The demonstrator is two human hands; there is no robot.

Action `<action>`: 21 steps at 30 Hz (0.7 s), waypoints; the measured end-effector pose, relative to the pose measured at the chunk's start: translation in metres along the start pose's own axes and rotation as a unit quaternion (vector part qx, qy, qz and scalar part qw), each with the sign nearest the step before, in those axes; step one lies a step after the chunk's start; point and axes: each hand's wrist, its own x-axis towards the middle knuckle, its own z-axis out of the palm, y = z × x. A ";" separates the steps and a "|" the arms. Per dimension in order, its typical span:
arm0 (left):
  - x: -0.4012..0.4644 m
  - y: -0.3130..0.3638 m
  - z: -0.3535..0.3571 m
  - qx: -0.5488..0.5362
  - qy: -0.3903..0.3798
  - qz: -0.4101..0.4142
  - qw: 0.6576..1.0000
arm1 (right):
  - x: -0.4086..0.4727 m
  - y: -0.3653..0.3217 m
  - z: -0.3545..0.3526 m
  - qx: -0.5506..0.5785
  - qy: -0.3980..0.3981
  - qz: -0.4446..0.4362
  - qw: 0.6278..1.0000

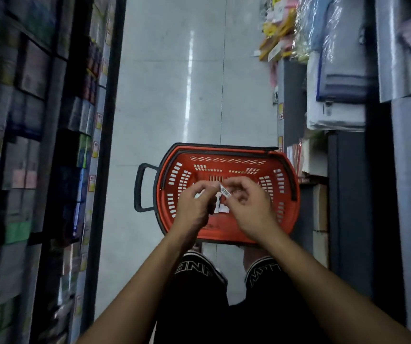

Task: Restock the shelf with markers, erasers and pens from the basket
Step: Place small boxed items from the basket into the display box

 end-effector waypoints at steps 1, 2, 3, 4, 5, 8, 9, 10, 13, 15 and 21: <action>-0.012 0.006 -0.003 0.008 -0.008 0.006 1.000 | -0.010 -0.007 0.000 -0.003 0.005 -0.004 1.000; -0.024 0.011 -0.006 0.015 -0.016 0.010 1.000 | -0.021 -0.014 -0.001 -0.007 0.008 -0.006 1.000; -0.035 0.017 -0.010 0.020 -0.025 0.013 0.999 | -0.032 -0.021 0.000 -0.009 0.011 -0.008 1.000; -0.045 0.022 -0.014 0.023 -0.035 0.017 0.999 | -0.043 -0.028 0.000 -0.010 0.016 -0.011 1.000; -0.055 0.027 -0.019 0.025 -0.050 0.023 0.998 | -0.054 -0.035 0.001 -0.011 0.024 -0.017 0.999; -0.078 0.040 -0.032 0.043 -0.102 0.049 0.993 | -0.088 -0.053 0.006 -0.008 0.078 -0.041 0.996; -0.084 0.044 -0.036 0.054 -0.120 0.056 0.990 | -0.099 -0.057 0.009 -0.004 0.096 -0.047 0.994; -0.089 0.047 -0.040 0.068 -0.136 0.062 0.987 | -0.110 -0.061 0.013 0.002 0.112 -0.051 0.992; -0.106 0.055 -0.047 0.100 -0.176 0.073 0.977 | -0.143 -0.067 0.022 0.025 0.151 -0.054 0.987; -0.119 0.058 -0.048 0.110 -0.205 0.081 0.969 | -0.166 -0.068 0.026 0.035 0.182 -0.061 0.981; -0.162 0.053 -0.029 0.142 -0.312 0.090 0.935 | -0.236 -0.059 0.025 0.076 0.266 -0.062 0.959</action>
